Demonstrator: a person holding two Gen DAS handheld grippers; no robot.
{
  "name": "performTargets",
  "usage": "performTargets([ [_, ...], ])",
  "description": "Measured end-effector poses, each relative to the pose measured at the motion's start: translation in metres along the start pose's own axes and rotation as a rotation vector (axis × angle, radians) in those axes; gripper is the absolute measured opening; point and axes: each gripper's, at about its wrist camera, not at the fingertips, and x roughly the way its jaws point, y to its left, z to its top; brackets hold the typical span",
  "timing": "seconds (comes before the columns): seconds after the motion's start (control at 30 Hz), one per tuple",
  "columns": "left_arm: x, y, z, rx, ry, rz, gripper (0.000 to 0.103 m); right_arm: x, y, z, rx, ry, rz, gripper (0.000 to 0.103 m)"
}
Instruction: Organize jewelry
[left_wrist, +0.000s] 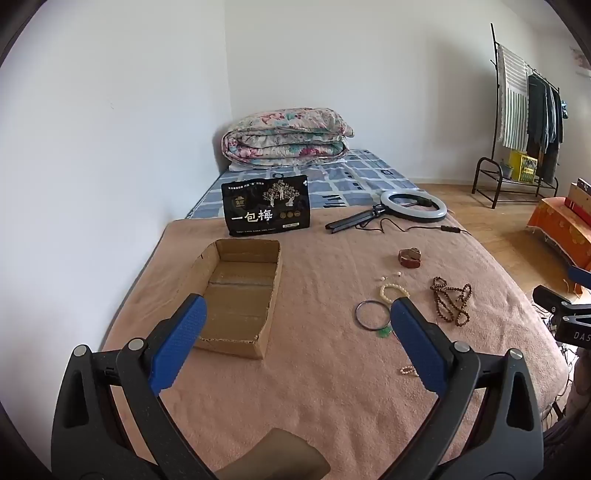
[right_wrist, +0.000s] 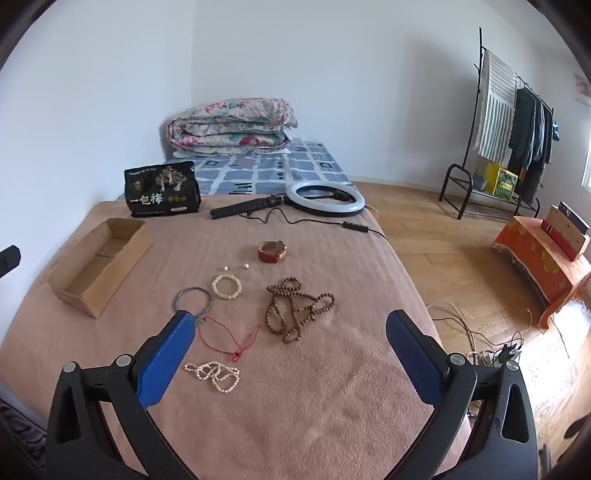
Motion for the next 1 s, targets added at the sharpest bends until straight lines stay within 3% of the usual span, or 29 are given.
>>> performTargets([
  [1.0, -0.0006, 0.0, 0.0002, 0.009, -0.002, 0.002, 0.101, 0.0032, -0.0014, -0.0023, 0.012, 0.02, 0.013, 0.102],
])
